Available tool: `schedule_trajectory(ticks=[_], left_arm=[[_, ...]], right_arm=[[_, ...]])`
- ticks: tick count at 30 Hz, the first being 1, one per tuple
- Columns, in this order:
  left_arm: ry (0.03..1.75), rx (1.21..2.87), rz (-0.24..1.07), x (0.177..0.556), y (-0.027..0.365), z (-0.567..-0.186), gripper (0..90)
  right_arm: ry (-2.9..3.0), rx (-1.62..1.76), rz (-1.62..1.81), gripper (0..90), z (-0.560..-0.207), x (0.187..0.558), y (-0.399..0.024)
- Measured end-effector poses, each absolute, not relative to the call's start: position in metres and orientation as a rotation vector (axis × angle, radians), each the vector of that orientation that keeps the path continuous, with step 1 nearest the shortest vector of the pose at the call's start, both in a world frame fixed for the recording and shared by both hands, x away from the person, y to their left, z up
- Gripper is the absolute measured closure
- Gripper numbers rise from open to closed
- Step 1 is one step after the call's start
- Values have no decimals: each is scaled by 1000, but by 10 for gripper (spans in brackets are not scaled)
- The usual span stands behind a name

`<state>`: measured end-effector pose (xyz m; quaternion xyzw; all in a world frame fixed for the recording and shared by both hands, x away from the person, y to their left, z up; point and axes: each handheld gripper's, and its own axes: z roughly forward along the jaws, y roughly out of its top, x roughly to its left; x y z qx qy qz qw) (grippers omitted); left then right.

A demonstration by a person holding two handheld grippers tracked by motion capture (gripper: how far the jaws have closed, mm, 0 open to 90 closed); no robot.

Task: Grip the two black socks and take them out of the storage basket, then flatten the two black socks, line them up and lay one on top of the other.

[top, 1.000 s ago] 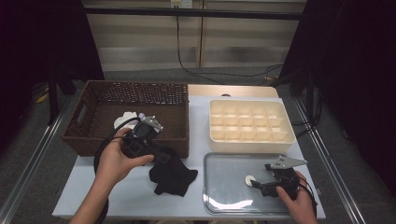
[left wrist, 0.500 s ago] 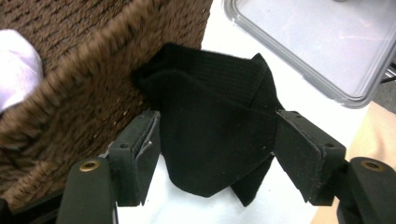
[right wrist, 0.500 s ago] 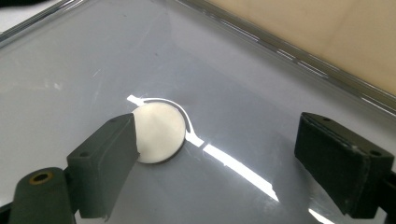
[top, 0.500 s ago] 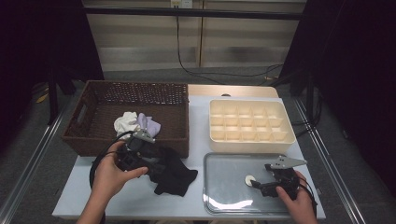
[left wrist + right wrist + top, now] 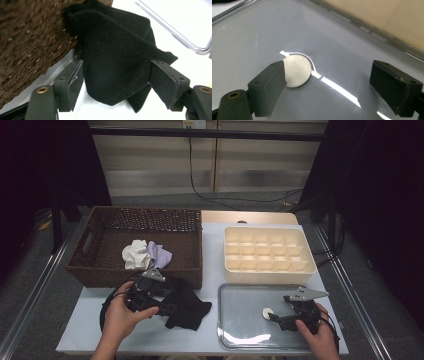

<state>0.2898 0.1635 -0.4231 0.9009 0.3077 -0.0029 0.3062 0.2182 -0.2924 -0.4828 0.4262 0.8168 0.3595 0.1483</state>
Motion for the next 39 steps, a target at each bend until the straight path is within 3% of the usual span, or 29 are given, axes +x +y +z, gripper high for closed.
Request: schedule_trajectory(ticks=[27,39], left_arm=[[812,2355,-41,290,157,-458,293],[777,2357,8,280,162,-444,456]], right_arm=[[2350,1225,1035,127,-483,218,-292],[2350,1219,1028,126,-483,218,-292]])
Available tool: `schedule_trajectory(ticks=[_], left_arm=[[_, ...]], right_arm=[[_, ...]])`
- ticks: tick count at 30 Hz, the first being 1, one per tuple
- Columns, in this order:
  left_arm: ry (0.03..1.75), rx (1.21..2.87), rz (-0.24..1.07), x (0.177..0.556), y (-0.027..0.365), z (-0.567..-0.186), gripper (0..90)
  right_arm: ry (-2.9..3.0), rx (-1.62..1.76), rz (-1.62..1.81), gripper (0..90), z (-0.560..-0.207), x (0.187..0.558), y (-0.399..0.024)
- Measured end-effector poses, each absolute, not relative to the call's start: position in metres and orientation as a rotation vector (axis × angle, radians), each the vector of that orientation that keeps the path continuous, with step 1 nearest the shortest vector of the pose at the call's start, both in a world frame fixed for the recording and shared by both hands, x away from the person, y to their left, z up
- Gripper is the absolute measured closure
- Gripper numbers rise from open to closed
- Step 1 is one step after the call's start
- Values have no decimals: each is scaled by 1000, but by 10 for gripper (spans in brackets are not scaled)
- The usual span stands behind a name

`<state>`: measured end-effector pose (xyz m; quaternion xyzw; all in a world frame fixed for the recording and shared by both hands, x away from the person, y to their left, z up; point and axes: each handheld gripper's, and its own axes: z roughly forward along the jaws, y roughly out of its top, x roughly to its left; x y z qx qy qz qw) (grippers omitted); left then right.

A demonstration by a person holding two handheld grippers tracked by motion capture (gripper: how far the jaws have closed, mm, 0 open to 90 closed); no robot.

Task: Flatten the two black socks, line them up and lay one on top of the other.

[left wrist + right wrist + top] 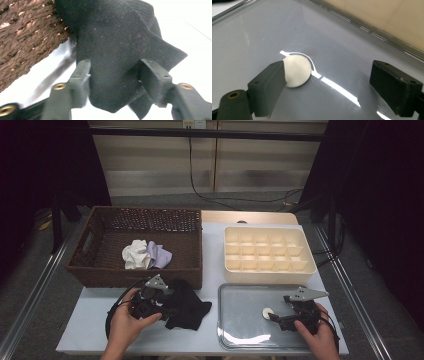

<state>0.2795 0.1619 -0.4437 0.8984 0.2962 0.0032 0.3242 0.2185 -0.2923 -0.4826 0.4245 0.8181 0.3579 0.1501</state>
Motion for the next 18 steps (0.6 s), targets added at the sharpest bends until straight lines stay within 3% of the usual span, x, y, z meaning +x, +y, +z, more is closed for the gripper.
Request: schedule_trajectory(ticks=[2,8,18], left_arm=[[777,2358,-8,278,164,-442,536],[772,2367,-20,275,163,-442,666],[735,2373,7,271,156,-430,738]], right_arm=[[2351,1218,1028,126,-482,219,-292],[2354,1220,1027,127,-482,219,-292],[2357,1219,1027,128,-482,219,-292]])
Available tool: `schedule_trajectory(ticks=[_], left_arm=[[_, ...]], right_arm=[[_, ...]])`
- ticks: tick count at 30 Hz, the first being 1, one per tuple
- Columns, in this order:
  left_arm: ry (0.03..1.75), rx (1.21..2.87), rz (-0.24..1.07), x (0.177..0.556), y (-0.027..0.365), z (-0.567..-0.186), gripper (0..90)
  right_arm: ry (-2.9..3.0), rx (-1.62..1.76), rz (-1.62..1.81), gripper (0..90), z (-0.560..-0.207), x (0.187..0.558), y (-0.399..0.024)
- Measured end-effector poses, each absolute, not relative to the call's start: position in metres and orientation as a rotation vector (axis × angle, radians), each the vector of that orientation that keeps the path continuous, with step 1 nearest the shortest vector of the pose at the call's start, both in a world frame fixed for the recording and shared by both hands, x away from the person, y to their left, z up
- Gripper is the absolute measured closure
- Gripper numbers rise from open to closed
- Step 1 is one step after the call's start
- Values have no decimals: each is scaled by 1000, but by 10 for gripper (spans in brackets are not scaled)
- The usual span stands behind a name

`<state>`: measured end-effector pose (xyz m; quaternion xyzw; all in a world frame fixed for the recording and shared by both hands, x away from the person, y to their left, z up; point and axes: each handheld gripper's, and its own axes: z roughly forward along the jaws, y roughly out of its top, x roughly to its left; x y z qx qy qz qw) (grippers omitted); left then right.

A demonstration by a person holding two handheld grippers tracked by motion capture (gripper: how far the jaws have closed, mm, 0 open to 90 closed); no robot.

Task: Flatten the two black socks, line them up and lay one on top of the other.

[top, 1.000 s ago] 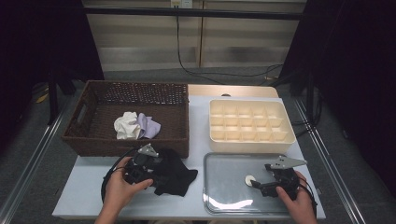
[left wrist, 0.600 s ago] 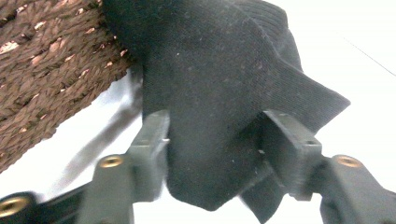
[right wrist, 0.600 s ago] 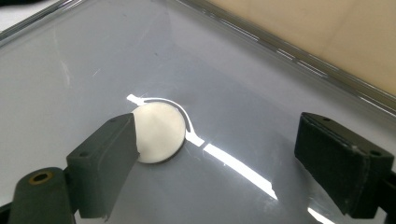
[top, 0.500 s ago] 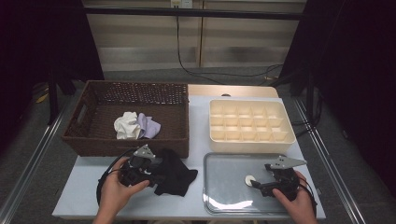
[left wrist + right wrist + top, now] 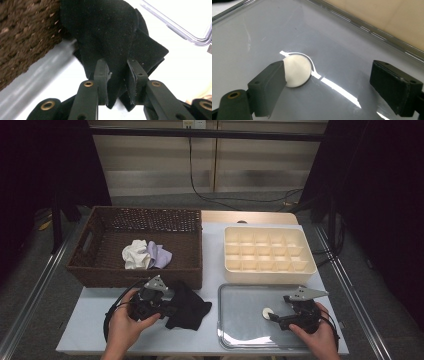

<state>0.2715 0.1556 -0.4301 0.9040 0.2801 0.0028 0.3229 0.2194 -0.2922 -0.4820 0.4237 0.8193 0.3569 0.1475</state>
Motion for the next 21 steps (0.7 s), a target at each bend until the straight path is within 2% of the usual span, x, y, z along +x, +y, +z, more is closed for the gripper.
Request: schedule_trajectory(ticks=[9,11,16,21], left_arm=[[705,2385,8,273,147,-427,746],[725,2393,17,275,148,-429,708],[742,2348,107,277,150,-420,520],[701,2327,124,279,138,-407,503]], right_arm=[[2366,1210,1028,132,-482,217,-291],[2368,1203,1029,134,-482,217,-291],[2372,1198,1030,135,-482,217,-292],[2375,1199,1031,134,-482,217,-292]])
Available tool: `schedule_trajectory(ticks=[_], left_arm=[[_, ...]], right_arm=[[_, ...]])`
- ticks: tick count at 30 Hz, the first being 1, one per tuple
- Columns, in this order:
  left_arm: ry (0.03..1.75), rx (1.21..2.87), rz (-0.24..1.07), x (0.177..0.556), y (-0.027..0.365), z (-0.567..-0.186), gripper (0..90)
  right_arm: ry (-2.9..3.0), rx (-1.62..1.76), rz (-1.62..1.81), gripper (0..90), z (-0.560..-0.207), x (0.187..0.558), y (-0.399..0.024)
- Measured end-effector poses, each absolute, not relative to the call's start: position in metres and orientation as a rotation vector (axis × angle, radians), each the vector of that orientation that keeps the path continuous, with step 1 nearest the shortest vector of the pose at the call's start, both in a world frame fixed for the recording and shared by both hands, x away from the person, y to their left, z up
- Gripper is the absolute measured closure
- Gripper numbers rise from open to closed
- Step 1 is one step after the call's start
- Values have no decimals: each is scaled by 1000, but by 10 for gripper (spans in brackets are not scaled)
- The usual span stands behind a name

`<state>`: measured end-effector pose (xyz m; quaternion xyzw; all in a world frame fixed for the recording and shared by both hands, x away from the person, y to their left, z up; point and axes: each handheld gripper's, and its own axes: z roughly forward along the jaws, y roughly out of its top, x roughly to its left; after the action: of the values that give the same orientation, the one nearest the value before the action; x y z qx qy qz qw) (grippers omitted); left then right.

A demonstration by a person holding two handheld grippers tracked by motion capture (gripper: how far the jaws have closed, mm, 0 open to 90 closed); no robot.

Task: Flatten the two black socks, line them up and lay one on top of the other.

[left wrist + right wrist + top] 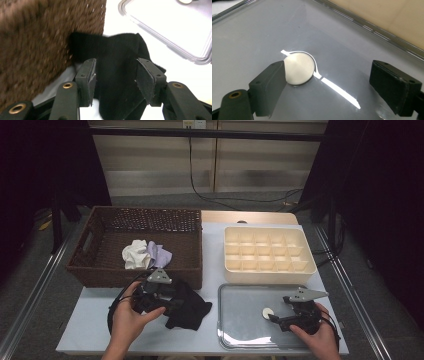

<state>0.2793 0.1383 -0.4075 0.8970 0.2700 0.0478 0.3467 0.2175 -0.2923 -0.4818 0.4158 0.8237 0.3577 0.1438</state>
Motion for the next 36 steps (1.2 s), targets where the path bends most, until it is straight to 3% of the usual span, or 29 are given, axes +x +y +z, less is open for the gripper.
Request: schedule_trajectory(ticks=[6,14,17,20,23,29,36], left_arm=[[559,2398,76,287,103,-409,503],[520,2504,90,300,71,-430,500],[554,2535,54,304,73,-439,571],[613,2543,-24,305,79,-440,749],[674,2534,-2,304,84,-435,805],[714,2467,-4,304,95,-427,810],[727,2458,8,303,94,-426,810]], right_arm=[[2375,1199,1032,134,-482,218,-292],[2377,1196,1027,131,-482,217,-292],[2377,1194,1026,130,-482,217,-292],[2377,1193,1024,131,-482,217,-292],[2375,1194,1028,146,-481,216,-291],[2419,1135,1162,255,-470,213,-271],[2529,976,1307,402,-462,216,-215]])
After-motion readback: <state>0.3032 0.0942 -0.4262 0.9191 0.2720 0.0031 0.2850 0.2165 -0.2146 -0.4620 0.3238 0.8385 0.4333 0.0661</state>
